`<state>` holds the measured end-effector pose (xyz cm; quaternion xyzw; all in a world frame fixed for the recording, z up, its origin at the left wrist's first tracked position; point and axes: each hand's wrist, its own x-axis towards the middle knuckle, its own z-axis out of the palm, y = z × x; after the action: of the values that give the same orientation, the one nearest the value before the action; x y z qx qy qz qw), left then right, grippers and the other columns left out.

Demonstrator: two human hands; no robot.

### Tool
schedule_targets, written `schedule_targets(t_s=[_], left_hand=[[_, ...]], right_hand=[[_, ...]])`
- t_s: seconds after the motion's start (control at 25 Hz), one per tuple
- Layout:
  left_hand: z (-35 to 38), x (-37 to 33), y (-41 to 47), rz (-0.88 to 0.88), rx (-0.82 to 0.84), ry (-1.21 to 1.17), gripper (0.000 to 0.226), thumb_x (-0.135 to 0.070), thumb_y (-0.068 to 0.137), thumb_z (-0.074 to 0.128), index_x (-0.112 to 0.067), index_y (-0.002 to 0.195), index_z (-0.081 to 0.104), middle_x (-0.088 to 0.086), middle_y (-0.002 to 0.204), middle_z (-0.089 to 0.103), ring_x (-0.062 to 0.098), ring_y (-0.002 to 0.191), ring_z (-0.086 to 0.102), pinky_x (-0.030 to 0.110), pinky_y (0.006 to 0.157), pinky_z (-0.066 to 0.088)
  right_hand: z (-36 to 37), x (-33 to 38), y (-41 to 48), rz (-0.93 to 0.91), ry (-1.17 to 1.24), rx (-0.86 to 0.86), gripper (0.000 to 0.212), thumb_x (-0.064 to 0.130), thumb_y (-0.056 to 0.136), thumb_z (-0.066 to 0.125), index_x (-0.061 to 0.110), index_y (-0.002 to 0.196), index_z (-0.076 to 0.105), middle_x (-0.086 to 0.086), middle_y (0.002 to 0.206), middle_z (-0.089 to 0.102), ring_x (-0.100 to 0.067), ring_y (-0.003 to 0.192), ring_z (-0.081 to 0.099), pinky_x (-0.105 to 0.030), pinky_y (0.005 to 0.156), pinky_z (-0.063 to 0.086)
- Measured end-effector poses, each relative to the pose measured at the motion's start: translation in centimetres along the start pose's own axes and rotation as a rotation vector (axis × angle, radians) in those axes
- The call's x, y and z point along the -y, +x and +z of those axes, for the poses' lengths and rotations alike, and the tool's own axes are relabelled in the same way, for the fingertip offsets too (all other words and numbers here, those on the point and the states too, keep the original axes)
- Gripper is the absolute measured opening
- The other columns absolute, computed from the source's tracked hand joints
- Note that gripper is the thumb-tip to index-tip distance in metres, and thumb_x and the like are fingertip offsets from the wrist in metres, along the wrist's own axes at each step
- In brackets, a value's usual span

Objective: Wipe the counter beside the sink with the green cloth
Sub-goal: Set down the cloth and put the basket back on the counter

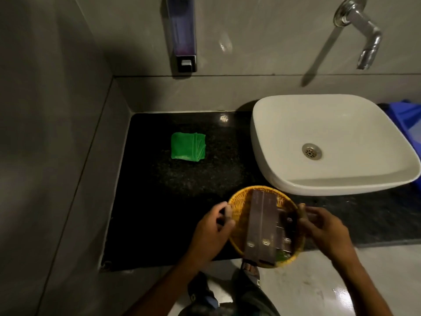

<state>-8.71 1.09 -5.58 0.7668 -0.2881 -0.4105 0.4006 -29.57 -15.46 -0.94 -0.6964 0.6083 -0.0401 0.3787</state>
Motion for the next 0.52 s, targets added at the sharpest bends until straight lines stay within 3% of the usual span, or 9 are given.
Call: schedule_targets(t_s=[0.08,0.16,0.36,0.52], left_hand=[[-3.7,0.9,0.2,0.001,-0.159,0.071,0.05,-0.031,0.087,0.061,-0.032,0.135,0.044,0.003,0.125,0.058,0.014,0.102,0.06,0.031,0.083,0.054],[-7.5,2.0,-0.4,0.009,-0.305,0.138,0.048,-0.025,0.088,0.062,-0.03,0.134,0.048,0.008,0.124,0.058,0.017,0.103,0.058,0.037,0.088,0.052],[-12.9,4.9,-3.3,-0.093,-0.593,0.178,0.046,-0.02,0.091,0.058,-0.026,0.135,0.048,0.015,0.123,0.056,0.018,0.095,0.055,0.027,0.073,0.043],[-12.9,5.8,-3.8,-0.107,-0.585,0.131,0.044,-0.025,0.093,0.053,-0.022,0.137,0.046,0.015,0.13,0.055,0.026,0.112,0.056,0.03,0.088,0.044]], right_hand=[[2.2,2.7,-0.1,-0.061,0.054,0.086,0.029,0.019,0.084,0.071,0.022,0.112,0.061,0.004,0.09,0.068,-0.008,0.079,0.064,-0.024,0.064,0.051],[5.0,5.5,-0.2,-0.114,0.106,0.197,0.027,0.02,0.083,0.073,0.029,0.104,0.059,0.01,0.089,0.067,0.0,0.077,0.062,-0.016,0.06,0.047],[11.4,11.4,-1.5,-0.257,0.165,0.352,0.027,0.017,0.085,0.07,0.022,0.109,0.059,0.003,0.089,0.07,-0.007,0.081,0.068,-0.024,0.069,0.057],[12.1,13.2,0.7,-0.298,0.036,0.369,0.029,0.036,0.082,0.072,0.025,0.104,0.057,0.008,0.083,0.067,-0.004,0.076,0.065,-0.02,0.062,0.052]])
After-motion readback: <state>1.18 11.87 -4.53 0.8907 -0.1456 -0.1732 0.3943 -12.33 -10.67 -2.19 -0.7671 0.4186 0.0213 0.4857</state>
